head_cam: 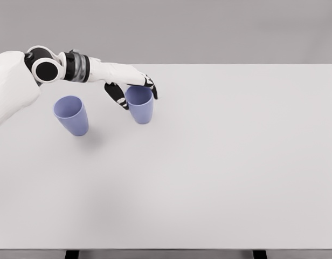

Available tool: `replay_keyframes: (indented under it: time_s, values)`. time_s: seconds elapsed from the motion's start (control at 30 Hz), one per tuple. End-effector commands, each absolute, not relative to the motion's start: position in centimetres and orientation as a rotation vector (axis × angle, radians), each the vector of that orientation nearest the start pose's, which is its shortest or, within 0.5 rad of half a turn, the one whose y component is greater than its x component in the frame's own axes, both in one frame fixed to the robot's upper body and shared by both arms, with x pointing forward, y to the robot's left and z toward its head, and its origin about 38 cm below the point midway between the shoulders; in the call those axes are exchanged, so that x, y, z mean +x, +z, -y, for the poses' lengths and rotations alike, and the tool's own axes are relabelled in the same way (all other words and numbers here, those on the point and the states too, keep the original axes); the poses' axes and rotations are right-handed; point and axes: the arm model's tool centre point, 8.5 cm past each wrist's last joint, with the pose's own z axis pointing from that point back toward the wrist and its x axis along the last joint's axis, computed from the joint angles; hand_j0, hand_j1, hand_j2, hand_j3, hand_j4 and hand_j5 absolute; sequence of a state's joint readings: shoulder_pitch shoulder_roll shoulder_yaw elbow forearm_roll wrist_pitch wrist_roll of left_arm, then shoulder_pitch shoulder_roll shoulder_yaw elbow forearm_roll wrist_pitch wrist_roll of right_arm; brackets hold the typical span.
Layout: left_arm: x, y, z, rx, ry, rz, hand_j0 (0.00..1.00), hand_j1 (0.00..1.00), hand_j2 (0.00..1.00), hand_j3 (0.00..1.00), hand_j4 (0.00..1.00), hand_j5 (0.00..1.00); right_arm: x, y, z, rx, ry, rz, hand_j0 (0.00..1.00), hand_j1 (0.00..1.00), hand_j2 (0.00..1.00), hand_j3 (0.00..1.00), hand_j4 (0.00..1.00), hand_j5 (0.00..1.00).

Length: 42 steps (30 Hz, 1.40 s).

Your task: Place the right cup on the left cup with left arm

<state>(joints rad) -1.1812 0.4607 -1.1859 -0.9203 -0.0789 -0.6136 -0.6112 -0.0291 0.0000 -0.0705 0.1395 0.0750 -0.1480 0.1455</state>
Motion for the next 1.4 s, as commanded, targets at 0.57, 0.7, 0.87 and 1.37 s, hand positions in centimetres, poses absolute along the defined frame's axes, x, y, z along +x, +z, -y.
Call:
replay_keyframes:
  time_s: [0.57, 0.7, 0.87, 1.37]
  values:
    - [49.4, 28.0, -19.8, 0.027, -2.168, 1.489, 0.54, 0.54, 0.54, 0.54, 0.54, 0.54, -1.4, -25.8, 25.5, 0.069, 0.008, 0.036, 1.00, 1.00, 1.00, 1.00, 1.00, 1.00]
    - [47.5, 31.2, -21.6, 0.040, -2.174, 1.547, 0.54, 0.54, 0.54, 0.54, 0.54, 0.54, -1.4, -25.8, 25.5, 0.069, 0.008, 0.035, 1.00, 1.00, 1.00, 1.00, 1.00, 1.00]
    - [45.6, 34.6, -23.7, 0.066, -2.168, 1.598, 0.54, 0.54, 0.54, 0.54, 0.54, 0.54, -1.4, -25.8, 25.5, 0.069, 0.008, 0.036, 1.00, 1.00, 1.00, 1.00, 1.00, 1.00]
    - [45.2, 37.4, -27.9, 0.202, -2.134, 1.568, 0.54, 0.54, 0.54, 0.54, 0.54, 0.54, -1.4, -25.8, 25.5, 0.069, 0.008, 0.038, 1.00, 1.00, 1.00, 1.00, 1.00, 1.00]
